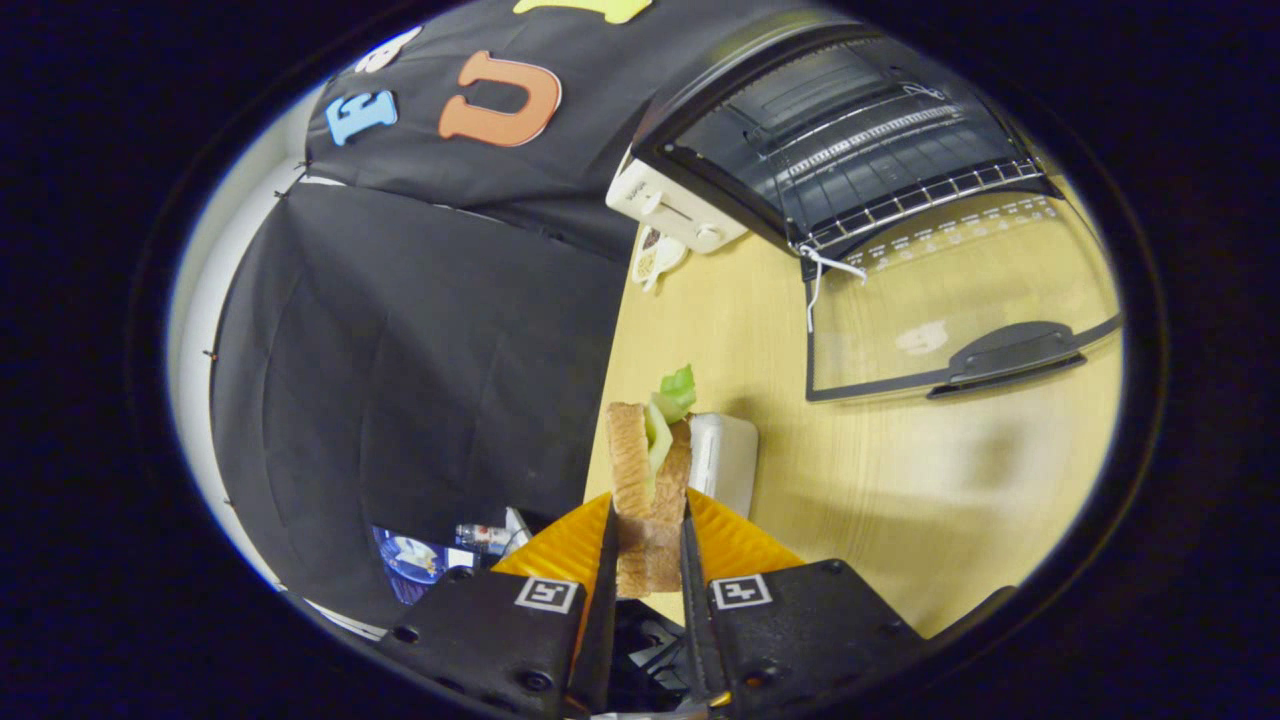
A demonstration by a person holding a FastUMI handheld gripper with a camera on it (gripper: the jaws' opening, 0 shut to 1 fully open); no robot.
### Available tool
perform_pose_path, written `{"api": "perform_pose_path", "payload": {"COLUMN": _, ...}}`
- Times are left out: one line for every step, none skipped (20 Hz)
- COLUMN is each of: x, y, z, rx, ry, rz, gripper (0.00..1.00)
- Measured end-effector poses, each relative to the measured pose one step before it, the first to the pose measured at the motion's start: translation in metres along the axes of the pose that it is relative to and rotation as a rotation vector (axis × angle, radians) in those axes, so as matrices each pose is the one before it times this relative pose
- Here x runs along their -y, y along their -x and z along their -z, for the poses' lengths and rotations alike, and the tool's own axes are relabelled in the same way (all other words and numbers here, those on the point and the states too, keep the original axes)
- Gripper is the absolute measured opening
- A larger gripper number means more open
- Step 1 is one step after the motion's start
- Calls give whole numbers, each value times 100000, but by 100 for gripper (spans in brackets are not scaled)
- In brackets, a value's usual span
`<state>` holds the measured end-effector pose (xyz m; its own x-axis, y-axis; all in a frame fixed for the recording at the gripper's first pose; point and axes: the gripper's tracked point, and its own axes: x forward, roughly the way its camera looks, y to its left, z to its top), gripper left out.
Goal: Open the toaster oven, put the food inside, and close the toaster oven door.
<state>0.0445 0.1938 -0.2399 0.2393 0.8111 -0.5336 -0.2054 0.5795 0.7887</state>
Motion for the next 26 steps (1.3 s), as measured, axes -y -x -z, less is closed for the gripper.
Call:
{"api": "perform_pose_path", "payload": {"x": 160, "y": 227, "z": -711, "rx": 3768, "ry": -1381, "rz": 486, "gripper": 35}}
{"api": "perform_pose_path", "payload": {"x": 95, "y": 281, "z": -835, "rx": 4158, "ry": -1988, "rz": -142, "gripper": 36}}
{"api": "perform_pose_path", "payload": {"x": 278, "y": 194, "z": -972, "rx": 4436, "ry": -2737, "rz": 72, "gripper": 35}}
{"api": "perform_pose_path", "payload": {"x": 591, "y": 188, "z": -941, "rx": 3841, "ry": -1950, "rz": 656, "gripper": 35}}
{"api": "perform_pose_path", "payload": {"x": 611, "y": 25, "z": -982, "rx": 3637, "ry": -1660, "rz": 1045, "gripper": 35}}
{"api": "perform_pose_path", "payload": {"x": 577, "y": 34, "z": -673, "rx": 2477, "ry": -1591, "rz": 713, "gripper": 35}}
{"api": "perform_pose_path", "payload": {"x": 396, "y": 2, "z": -596, "rx": 1968, "ry": -1000, "rz": 55, "gripper": 35}}
{"api": "perform_pose_path", "payload": {"x": 274, "y": 100, "z": -619, "rx": 1823, "ry": -748, "rz": -355, "gripper": 35}}
{"api": "perform_pose_path", "payload": {"x": 179, "y": 101, "z": -645, "rx": 3136, "ry": -812, "rz": -624, "gripper": 35}}
{"api": "perform_pose_path", "payload": {"x": -2, "y": 216, "z": -807, "rx": 3626, "ry": -700, "rz": -999, "gripper": 35}}
{"api": "perform_pose_path", "payload": {"x": -118, "y": 121, "z": -907, "rx": 4082, "ry": -612, "rz": -1746, "gripper": 35}}
{"api": "perform_pose_path", "payload": {"x": -7, "y": 34, "z": -976, "rx": 4772, "ry": -1337, "rz": -1653, "gripper": 35}}
{"api": "perform_pose_path", "payload": {"x": -33, "y": -43, "z": -1058, "rx": 5368, "ry": -1179, "rz": -1136, "gripper": 35}}
{"api": "perform_pose_path", "payload": {"x": 132, "y": 222, "z": -927, "rx": 4516, "ry": -479, "rz": -476, "gripper": 35}}
{"api": "perform_pose_path", "payload": {"x": 148, "y": 40, "z": -1138, "rx": 5563, "ry": -1155, "rz": -291, "gripper": 35}}
{"api": "perform_pose_path", "payload": {"x": 103, "y": 179, "z": -1335, "rx": 6499, "ry": -2230, "rz": -540, "gripper": 35}}
{"api": "perform_pose_path", "payload": {"x": 297, "y": 71, "z": -1428, "rx": 7131, "ry": -3146, "rz": 196, "gripper": 35}}
{"api": "perform_pose_path", "payload": {"x": 417, "y": 244, "z": -1403, "rx": 6890, "ry": -2913, "rz": 1154, "gripper": 35}}
{"api": "perform_pose_path", "payload": {"x": 646, "y": -39, "z": -1368, "rx": 5744, "ry": -857, "rz": 2128, "gripper": 35}}
{"api": "perform_pose_path", "payload": {"x": 857, "y": -129, "z": -862, "rx": 3911, "ry": 176, "rz": 2454, "gripper": 35}}
{"api": "perform_pose_path", "payload": {"x": 605, "y": -469, "z": -802, "rx": 3814, "ry": -774, "rz": 1450, "gripper": 35}}
{"api": "perform_pose_path", "payload": {"x": -27, "y": 69, "z": -719, "rx": 2713, "ry": -977, "rz": 399, "gripper": 35}}
{"api": "perform_pose_path", "payload": {"x": 182, "y": -451, "z": -480, "rx": 2171, "ry": -1557, "rz": 1, "gripper": 35}}
{"api": "perform_pose_path", "payload": {"x": 275, "y": -527, "z": -372, "rx": 1595, "ry": -1403, "rz": 451, "gripper": 35}}
{"api": "perform_pose_path", "payload": {"x": 367, "y": -740, "z": -59, "rx": 898, "ry": -643, "rz": 1035, "gripper": 35}}
{"api": "perform_pose_path", "payload": {"x": 387, "y": -608, "z": -15, "rx": 689, "ry": 18, "rz": 1120, "gripper": 35}}
